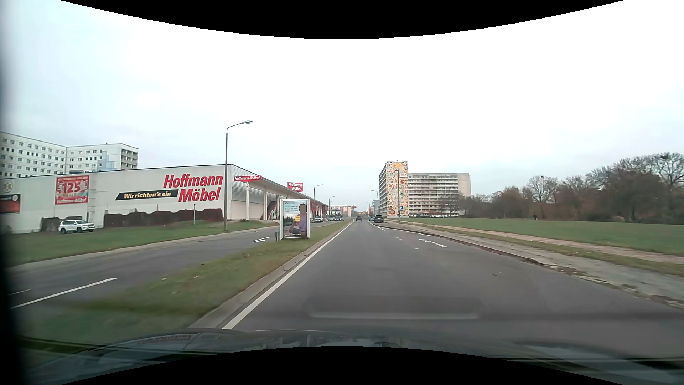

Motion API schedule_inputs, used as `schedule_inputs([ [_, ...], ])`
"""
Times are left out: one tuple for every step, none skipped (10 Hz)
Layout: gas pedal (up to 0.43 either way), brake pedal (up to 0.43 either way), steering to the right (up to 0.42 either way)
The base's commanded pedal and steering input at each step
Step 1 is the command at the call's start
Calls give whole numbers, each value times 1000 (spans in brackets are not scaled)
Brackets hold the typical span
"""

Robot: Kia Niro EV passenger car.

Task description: Follow the waypoints while adhering to traffic rules and regulations

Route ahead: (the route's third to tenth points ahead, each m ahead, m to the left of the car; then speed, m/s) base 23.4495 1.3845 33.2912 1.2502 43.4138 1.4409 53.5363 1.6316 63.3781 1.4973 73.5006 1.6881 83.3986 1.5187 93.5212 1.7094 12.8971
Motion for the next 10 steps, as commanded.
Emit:
schedule_inputs([
  [150,0,-1],
  [150,0,-1],
  [150,0,-1],
  [150,0,-1],
  [150,0,-1],
  [138,0,-1],
  [138,0,-1],
  [138,0,-1],
  [138,0,0],
  [138,0,0],
])
